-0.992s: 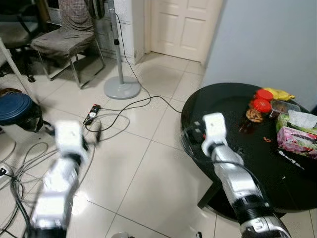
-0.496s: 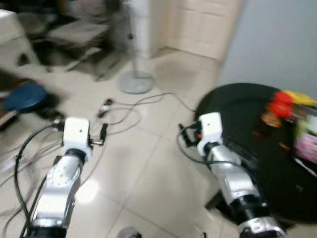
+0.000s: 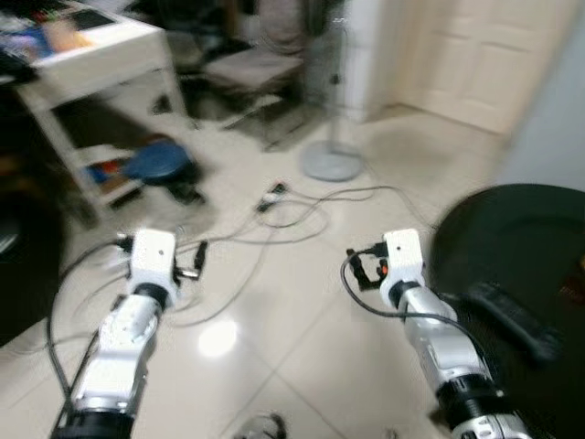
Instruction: Move the pillow to the sofa from floor
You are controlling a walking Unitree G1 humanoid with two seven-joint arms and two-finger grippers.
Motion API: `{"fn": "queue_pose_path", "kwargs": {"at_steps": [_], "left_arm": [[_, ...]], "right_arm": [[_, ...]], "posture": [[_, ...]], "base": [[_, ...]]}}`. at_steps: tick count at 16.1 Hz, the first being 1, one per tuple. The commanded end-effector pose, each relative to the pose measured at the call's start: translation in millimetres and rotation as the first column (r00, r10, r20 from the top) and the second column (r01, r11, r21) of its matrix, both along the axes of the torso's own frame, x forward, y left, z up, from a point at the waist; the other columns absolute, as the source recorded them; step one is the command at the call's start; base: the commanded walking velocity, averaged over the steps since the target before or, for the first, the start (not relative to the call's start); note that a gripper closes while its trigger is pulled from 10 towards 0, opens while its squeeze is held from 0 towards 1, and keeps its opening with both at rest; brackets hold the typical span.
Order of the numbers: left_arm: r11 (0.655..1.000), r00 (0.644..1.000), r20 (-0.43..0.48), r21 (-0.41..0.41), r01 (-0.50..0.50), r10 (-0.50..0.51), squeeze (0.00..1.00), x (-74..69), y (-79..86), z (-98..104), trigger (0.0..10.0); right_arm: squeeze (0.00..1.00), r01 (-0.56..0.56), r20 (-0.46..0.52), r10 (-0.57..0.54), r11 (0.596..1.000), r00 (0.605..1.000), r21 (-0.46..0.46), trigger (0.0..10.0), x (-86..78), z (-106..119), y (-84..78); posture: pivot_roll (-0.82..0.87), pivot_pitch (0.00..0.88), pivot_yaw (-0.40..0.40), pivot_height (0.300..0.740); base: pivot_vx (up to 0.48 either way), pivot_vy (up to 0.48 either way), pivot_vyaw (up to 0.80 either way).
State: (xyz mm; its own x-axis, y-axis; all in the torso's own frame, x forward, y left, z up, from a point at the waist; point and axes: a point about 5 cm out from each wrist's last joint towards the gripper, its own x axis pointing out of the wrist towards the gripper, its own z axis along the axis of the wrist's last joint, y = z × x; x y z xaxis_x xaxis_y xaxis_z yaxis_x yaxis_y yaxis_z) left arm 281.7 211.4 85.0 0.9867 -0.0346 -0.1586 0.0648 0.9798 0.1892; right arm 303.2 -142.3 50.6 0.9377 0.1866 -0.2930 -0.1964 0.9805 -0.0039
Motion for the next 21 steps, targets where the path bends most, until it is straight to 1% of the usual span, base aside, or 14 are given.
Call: {"fn": "queue_pose_path", "kwargs": {"at_steps": [1, 3, 6, 8, 9, 11, 12, 13, 14, 15, 17, 19, 20, 21], "left_arm": [[1.0, 0.999, 0.028, 0.017, 0.016, -0.016, 0.0, 2.2, -0.7, 6.8, 10.0], [0.995, 0.996, 0.024, 0.046, 0.086, -0.087, 0.0, 6.6, -10.7, 6.9, 10.0], [0.992, 0.992, -0.004, 0.029, 0.124, -0.124, 0.0, 18.4, -22.4, -1.4, 10.0], [0.986, 0.986, -0.006, 0.025, 0.165, -0.165, 0.0, 24.9, -31.7, -2.9, 10.0], [0.983, 0.984, 0.0, 0.013, 0.181, -0.181, 0.0, 31.3, -38.0, -3.3, 10.0], [0.98, 0.98, 0.006, 0.0, 0.199, -0.199, 0.0, 39.4, -45.6, -3.8, 10.0], [0.982, 0.982, 0.02, 0.012, 0.19, -0.19, 0.0, 43.2, -47.6, -2.6, 10.0], [0.985, 0.983, 0.061, 0.026, 0.171, -0.172, 0.0, 47.2, -47.2, 4.1, 10.0], [0.991, 0.986, 0.1, 0.006, 0.134, -0.134, 0.0, 48.1, -43.8, 10.5, 10.0], [0.994, 0.988, 0.112, -0.007, 0.109, -0.107, 0.0, 42.7, -38.8, 11.2, 10.0], [0.994, 0.99, 0.101, -0.015, 0.104, -0.102, 0.0, 29.1, -32.4, 8.2, 10.0], [0.991, 0.989, 0.068, 0.018, 0.132, -0.133, 0.0, 13.5, -26.4, 5.9, 10.0], [0.993, 0.991, 0.055, 0.02, 0.119, -0.12, 0.0, 12.2, -22.9, 5.0, 10.0], [0.998, 0.997, 0.048, -0.013, 0.063, -0.062, 0.0, 13.2, -14.4, 4.8, 10.0]], "right_arm": [[0.0, 0.027, 0.005, -0.027, 1.0, 1.0, 0.005, 10.0, -1.0, 3.0, -4.8], [0.0, 0.037, 0.021, -0.037, 0.999, 0.999, 0.0, 10.0, -4.2, 7.0, -11.6], [0.0, 0.109, 0.038, -0.108, 0.994, 0.993, -0.024, 10.0, -12.5, 12.9, -29.8], [0.0, 0.134, 0.058, -0.132, 0.991, 0.99, -0.026, 10.0, -22.2, 22.6, -39.5], [0.0, 0.161, 0.07, -0.158, 0.986, 0.985, -0.038, 10.0, -31.4, 29.8, -48.9], [0.0, 0.209, 0.066, -0.206, 0.977, 0.976, -0.046, 10.0, -43.3, 39.2, -60.3], [0.0, 0.203, 0.061, -0.2, 0.977, 0.978, -0.058, 10.0, -47.5, 44.1, -62.1], [0.0, 0.188, 0.066, -0.183, 0.978, 0.981, -0.084, 10.0, -48.1, 52.2, -63.0], [0.0, 0.189, 0.074, -0.184, 0.979, 0.98, -0.079, 10.0, -45.6, 60.8, -64.3], [0.0, 0.197, 0.07, -0.193, 0.979, 0.979, -0.051, 10.0, -40.8, 62.4, -64.6], [0.0, 0.201, 0.037, -0.2, 0.979, 0.979, -0.041, 10.0, -29.4, 49.9, -62.0], [0.0, 0.162, 0.002, -0.162, 0.987, 0.987, -0.003, 10.0, -16.8, 35.6, -43.0], [0.0, 0.139, 0.0, -0.139, 0.99, 0.99, -0.012, 10.0, -15.6, 32.5, -37.8], [0.0, 0.121, -0.032, -0.121, 0.993, 0.992, -0.007, 10.0, -15.3, 21.6, -30.0]], "posture": [[0.09, 0.0, 0.057, 0.74], [0.06, 0.0, 0.079, 0.74], [-0.07, 0.0, 0.132, 0.74], [-0.12, 0.0, 0.144, 0.74], [-0.19, 0.0, 0.158, 0.74], [-0.26, 0.0, 0.129, 0.74], [-0.27, 0.0, 0.108, 0.74], [-0.28, 0.0, 0.045, 0.74], [-0.24, 0.0, 0.023, 0.74], [-0.18, 0.0, 0.024, 0.74], [-0.1, 0.0, 0.021, 0.74], [-0.07, 0.0, 0.027, 0.74], [-0.02, 0.0, 0.041, 0.74], [0.0, 0.0, 0.05, 0.74]], "base": [[0.0, 0.0, 0.8], [0.0, 0.0, 0.8], [0.0, 0.0, 0.8], [0.0, 0.0, 0.8], [0.0, 0.0, 0.8], [0.0, 0.0, 0.8], [0.0, 0.0, 0.8], [0.0, 0.0, 0.8], [0.0, 0.0, 0.8], [0.0, 0.0, 0.8], [0.0, 0.0, 0.8], [0.0, 0.0, 0.8], [0.0, 0.0, 0.8], [0.0, 0.0, 0.8]]}}
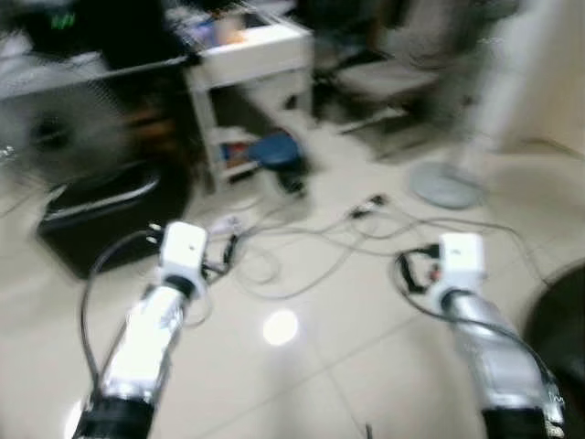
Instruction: Move the pillow to the sofa from floor
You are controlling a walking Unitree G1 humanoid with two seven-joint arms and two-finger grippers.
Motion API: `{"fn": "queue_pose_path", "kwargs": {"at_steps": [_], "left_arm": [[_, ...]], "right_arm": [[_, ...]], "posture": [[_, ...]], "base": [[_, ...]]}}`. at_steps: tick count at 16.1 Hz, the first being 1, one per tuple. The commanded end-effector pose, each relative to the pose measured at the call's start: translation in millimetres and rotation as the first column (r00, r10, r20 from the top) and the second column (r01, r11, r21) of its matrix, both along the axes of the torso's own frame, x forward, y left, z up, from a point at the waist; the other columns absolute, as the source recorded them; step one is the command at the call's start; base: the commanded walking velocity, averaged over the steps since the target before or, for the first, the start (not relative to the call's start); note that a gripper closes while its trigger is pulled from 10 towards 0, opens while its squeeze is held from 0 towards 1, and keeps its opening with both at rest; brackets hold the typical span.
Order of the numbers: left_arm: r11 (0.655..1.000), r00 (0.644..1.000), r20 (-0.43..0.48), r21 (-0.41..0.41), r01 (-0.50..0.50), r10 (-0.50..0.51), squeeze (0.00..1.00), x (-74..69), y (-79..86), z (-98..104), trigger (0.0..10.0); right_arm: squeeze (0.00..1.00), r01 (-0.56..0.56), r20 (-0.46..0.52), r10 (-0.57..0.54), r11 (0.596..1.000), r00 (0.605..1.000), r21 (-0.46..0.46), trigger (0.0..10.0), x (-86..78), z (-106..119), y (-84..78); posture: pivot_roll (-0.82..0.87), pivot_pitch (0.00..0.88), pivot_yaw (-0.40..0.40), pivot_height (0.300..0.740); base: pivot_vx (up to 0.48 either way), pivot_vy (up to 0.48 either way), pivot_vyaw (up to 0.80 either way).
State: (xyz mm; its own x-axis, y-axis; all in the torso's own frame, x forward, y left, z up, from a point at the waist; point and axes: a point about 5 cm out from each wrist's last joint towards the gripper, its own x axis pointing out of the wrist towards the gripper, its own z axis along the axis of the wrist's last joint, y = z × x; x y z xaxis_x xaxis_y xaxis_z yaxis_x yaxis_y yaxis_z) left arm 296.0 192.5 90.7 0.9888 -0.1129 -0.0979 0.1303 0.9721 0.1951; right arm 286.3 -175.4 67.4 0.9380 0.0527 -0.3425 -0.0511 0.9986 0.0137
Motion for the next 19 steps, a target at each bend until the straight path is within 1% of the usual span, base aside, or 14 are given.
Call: {"fn": "queue_pose_path", "kwargs": {"at_steps": [1, 3, 4, 5, 6, 8, 10, 11, 13, 14, 17, 19], "left_arm": [[0.997, 0.997, -0.007, 0.002, -0.075, 0.075, 0.0, 2.0, 11.9, -0.8, 10.0], [0.994, 0.998, 0.019, 0.092, -0.056, 0.054, 0.0, 2.8, 14.0, 3.4, 10.0], [0.993, 0.998, 0.024, 0.107, -0.058, 0.055, 0.0, 1.9, 14.7, 4.4, 10.0], [0.992, 0.997, 0.026, 0.107, -0.071, 0.069, 0.0, -2.9, 16.1, 4.5, 10.0], [0.993, 0.997, 0.021, 0.09, -0.074, 0.073, 0.0, -6.0, 16.3, 3.5, 10.0], [0.994, 0.997, 0.004, 0.077, -0.074, 0.074, 0.0, -9.4, 16.8, -0.2, 10.0], [0.996, 0.997, -0.008, 0.051, -0.075, 0.075, 0.0, -11.9, 17.7, -1.9, 10.0], [0.995, 0.996, -0.005, 0.059, -0.085, 0.085, 0.0, -14.5, 17.9, -1.8, 10.0], [0.995, 0.996, -0.008, 0.039, -0.089, 0.089, 0.0, -18.7, 16.5, -2.8, 10.0], [0.996, 0.996, -0.007, 0.037, -0.084, 0.084, 0.0, -19.9, 15.3, -2.8, 10.0], [0.996, 0.997, -0.011, 0.04, -0.075, 0.075, 0.0, -22.5, 12.0, -4.1, 10.0], [0.997, 0.998, -0.01, 0.046, -0.06, 0.06, 0.0, -23.9, 9.2, -2.9, 10.0]], "right_arm": [[0.0, -0.029, -0.018, 0.029, 1.0, 0.999, 0.003, 10.0, 1.3, -8.5, 8.3], [0.0, -0.048, -0.012, 0.048, 0.999, 0.999, 0.017, 10.0, 0.5, -13.6, 12.3], [0.0, -0.053, -0.013, 0.053, 0.999, 0.998, 0.011, 10.0, 0.1, -15.5, 12.3], [0.0, -0.06, -0.026, 0.06, 0.998, 0.998, -0.005, 10.0, -2.3, -20.6, 9.6], [0.0, -0.075, -0.028, 0.075, 0.997, 0.997, -0.006, 10.0, -2.7, -21.7, 10.2], [0.0, -0.116, -0.025, 0.115, 0.993, 0.993, -0.007, 10.0, -3.9, -22.7, 14.8], [0.0, -0.122, -0.027, 0.122, 0.993, 0.992, 0.001, 10.0, -2.2, -24.6, 15.7], [0.0, -0.123, -0.028, 0.123, 0.992, 0.992, 0.002, 10.0, -0.4, -24.9, 15.1], [0.0, -0.125, -0.036, 0.125, 0.992, 0.992, -0.002, 10.0, -0.3, -27.1, 12.9], [0.0, -0.136, -0.038, 0.136, 0.991, 0.99, -0.003, 10.0, -1.0, -27.2, 12.6], [0.0, -0.158, -0.049, 0.158, 0.987, 0.986, -0.01, 10.0, -1.9, -29.9, 9.4], [0.0, -0.158, -0.052, 0.157, 0.987, 0.986, -0.015, 10.0, -2.0, -31.7, 5.7]], "posture": [[0.01, 0.0, 0.058, 0.74], [0.02, 0.0, 0.073, 0.74], [0.02, 0.0, 0.073, 0.74], [0.03, 0.0, 0.073, 0.74], [0.03, 0.0, 0.073, 0.74], [0.05, 0.0, 0.058, 0.74], [0.06, 0.0, 0.042, 0.74], [0.06, 0.0, 0.035, 0.74], [0.07, 0.0, 0.028, 0.74], [0.08, 0.0, 0.01, 0.74], [0.08, 0.0, -0.002, 0.74], [0.08, 0.0, -0.003, 0.74]], "base": [[0.0, 0.0, 0.8], [0.0, 0.0, 0.8], [0.0, 0.0, 0.8], [0.0, 0.0, 0.8], [0.0, 0.0, 0.8], [0.0, 0.0, 0.8], [0.0, 0.0, 0.8], [0.0, 0.0, 0.8], [0.0, 0.0, 0.8], [0.0, 0.0, 0.8], [0.0, 0.0, 0.8], [0.0, 0.341, 0.68]]}}
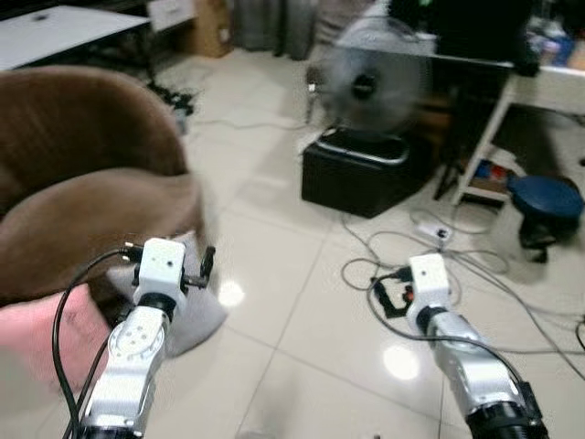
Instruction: Move the pillow to the sofa from floor
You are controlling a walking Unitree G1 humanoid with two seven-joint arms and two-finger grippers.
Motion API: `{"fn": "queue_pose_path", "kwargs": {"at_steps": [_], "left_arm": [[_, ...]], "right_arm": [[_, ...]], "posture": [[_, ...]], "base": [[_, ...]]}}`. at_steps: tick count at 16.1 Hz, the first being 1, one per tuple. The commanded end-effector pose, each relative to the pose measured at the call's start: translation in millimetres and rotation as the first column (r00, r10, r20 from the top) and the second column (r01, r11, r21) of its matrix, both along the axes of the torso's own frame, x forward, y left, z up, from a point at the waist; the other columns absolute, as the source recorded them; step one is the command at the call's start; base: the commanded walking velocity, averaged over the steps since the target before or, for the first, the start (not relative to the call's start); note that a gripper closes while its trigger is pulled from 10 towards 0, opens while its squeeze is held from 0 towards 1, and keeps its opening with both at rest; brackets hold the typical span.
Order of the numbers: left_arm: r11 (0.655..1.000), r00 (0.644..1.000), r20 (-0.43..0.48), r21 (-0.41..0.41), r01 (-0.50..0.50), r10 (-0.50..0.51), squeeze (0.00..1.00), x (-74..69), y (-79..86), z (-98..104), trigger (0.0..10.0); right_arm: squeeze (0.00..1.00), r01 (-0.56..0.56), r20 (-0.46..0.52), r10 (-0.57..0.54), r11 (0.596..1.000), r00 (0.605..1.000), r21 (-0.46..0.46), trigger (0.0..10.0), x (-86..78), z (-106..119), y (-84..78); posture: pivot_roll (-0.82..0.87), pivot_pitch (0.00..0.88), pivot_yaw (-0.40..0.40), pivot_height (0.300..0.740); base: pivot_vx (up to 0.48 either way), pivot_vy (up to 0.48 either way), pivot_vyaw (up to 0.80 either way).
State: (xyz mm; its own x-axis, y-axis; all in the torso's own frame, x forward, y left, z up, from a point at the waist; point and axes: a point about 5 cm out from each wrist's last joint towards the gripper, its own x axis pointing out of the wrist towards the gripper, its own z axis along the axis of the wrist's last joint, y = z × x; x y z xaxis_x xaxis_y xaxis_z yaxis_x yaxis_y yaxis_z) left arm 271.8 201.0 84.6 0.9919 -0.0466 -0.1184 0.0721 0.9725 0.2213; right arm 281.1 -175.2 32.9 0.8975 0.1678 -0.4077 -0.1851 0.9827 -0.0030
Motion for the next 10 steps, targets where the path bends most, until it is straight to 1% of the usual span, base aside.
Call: {"fn": "queue_pose_path", "kwargs": {"at_steps": [1, 4, 7, 10], "left_arm": [[1.0, 1.0, 0.008, 0.022, 0.008, -0.008, 0.0, 1.0, 1.3, 3.9, 10.0], [1.0, 0.999, 0.029, 0.021, 0.019, -0.019, 0.0, 4.2, 1.4, 9.3, 10.0], [0.999, 0.999, 0.022, 0.035, 0.027, -0.027, 0.0, 5.1, 3.6, 10.9, 10.0], [0.999, 1.0, 0.014, 0.042, 0.017, -0.017, 0.0, 2.9, 9.0, 10.0, 10.0]], "right_arm": [[0.0, -0.009, -0.004, 0.009, 0.999, 1.0, 0.045, 10.0, 2.3, 0.5, 6.8], [0.0, -0.064, -0.004, 0.065, 0.997, 0.998, 0.041, 10.0, -1.9, -2.6, 14.7], [0.0, -0.057, 0.0, 0.057, 0.997, 0.998, 0.056, 10.0, -1.2, -2.7, 17.1], [0.0, -0.074, -0.001, 0.074, 0.995, 0.997, 0.061, 10.0, -1.3, -3.4, 20.4]], "posture": [[0.08, 0.0, -0.001, 0.74], [0.09, 0.0, 0.006, 0.74], [0.09, 0.0, 0.015, 0.74], [0.09, 0.0, 0.019, 0.74]], "base": [[0.0, 0.375, 0.0], [0.0, 0.377, 0.0], [0.0, 0.425, 0.0], [0.0, 0.444, 0.0]]}}
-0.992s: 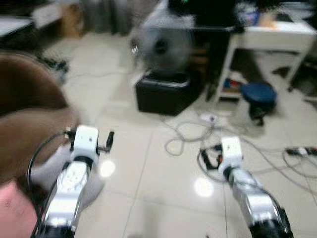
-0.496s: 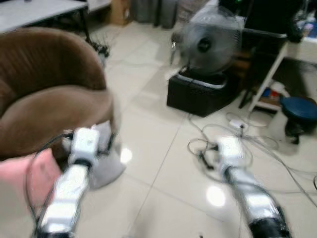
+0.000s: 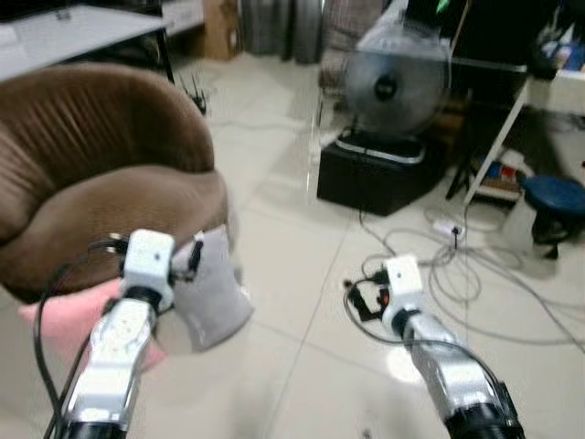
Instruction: Move the pillow to the sofa from floor
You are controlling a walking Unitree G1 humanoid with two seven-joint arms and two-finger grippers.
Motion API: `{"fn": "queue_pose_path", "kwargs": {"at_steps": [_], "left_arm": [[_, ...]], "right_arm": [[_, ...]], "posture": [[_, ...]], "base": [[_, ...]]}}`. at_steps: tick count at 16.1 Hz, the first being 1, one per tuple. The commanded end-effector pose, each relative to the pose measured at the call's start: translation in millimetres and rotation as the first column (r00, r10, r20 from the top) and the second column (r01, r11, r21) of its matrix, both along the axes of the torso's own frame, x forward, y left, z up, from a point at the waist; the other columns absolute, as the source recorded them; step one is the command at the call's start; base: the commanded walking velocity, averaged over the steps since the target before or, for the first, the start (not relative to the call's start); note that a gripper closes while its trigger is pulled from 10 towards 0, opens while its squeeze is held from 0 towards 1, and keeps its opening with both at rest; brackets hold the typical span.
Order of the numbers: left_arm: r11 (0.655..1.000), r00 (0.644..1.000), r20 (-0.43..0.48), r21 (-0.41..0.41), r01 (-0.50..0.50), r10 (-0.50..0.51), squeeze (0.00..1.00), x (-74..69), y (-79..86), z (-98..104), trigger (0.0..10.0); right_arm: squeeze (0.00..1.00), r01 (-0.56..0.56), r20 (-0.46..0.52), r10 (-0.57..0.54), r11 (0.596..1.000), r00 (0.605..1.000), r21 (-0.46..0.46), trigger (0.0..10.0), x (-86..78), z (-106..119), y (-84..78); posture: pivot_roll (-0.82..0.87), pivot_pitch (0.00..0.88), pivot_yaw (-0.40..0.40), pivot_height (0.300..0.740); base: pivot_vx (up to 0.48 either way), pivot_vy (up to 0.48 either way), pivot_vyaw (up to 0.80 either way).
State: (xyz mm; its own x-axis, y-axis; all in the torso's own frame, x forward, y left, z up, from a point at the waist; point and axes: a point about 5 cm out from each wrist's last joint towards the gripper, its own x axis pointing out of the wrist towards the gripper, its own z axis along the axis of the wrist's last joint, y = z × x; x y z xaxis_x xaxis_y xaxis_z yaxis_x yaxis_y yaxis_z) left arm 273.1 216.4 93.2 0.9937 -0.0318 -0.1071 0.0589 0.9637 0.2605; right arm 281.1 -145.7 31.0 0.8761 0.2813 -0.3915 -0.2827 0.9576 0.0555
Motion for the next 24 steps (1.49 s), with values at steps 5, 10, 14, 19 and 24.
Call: {"fn": "queue_pose_path", "kwargs": {"at_steps": [5, 10, 14, 19, 24], "left_arm": [[1.0, 1.0, 0.0, 0.005, -0.012, 0.012, 0.0, -0.4, 0.9, -0.5, 10.0], [0.999, 1.0, 0.006, 0.021, -0.024, 0.023, 0.0, 0.0, 4.2, -0.8, 10.0], [0.999, 1.0, 0.006, 0.028, -0.019, 0.019, 0.0, 3.0, 5.3, 0.7, 10.0], [0.999, 1.0, -0.004, 0.043, 0.03, -0.03, 0.0, 15.3, 3.3, 4.4, 10.0], [0.998, 0.998, -0.01, 0.041, 0.055, -0.054, 0.0, 19.9, -2.5, 2.9, 10.0]], "right_arm": [[0.0, 0.024, -0.026, -0.024, 1.0, 0.999, 0.018, 10.0, 1.0, -1.6, -7.8], [0.0, 0.037, -0.027, -0.036, 0.997, 0.999, 0.063, 10.0, 9.8, 2.4, -9.6], [0.0, 0.067, 0.016, -0.068, 0.997, 0.998, 0.039, 10.0, 13.4, 4.2, -10.7], [0.0, 0.197, 0.051, -0.199, 0.98, 0.979, 0.035, 10.0, 9.8, 2.6, -20.8], [0.0, 0.192, 0.038, -0.191, 0.981, 0.981, -0.027, 10.0, 5.2, -2.2, -28.0]], "posture": [[0.11, 0.0, -0.009, 0.74], [0.13, 0.0, -0.033, 0.74], [0.13, 0.0, -0.02, 0.74], [0.08, 0.0, 0.045, 0.74], [0.06, 0.0, 0.063, 0.74]], "base": [[0.0, 0.442, 0.0], [0.0, 0.44, 0.0], [0.0, 0.442, 0.0], [0.0, 0.441, 0.0], [0.0, 0.443, 0.0]]}}
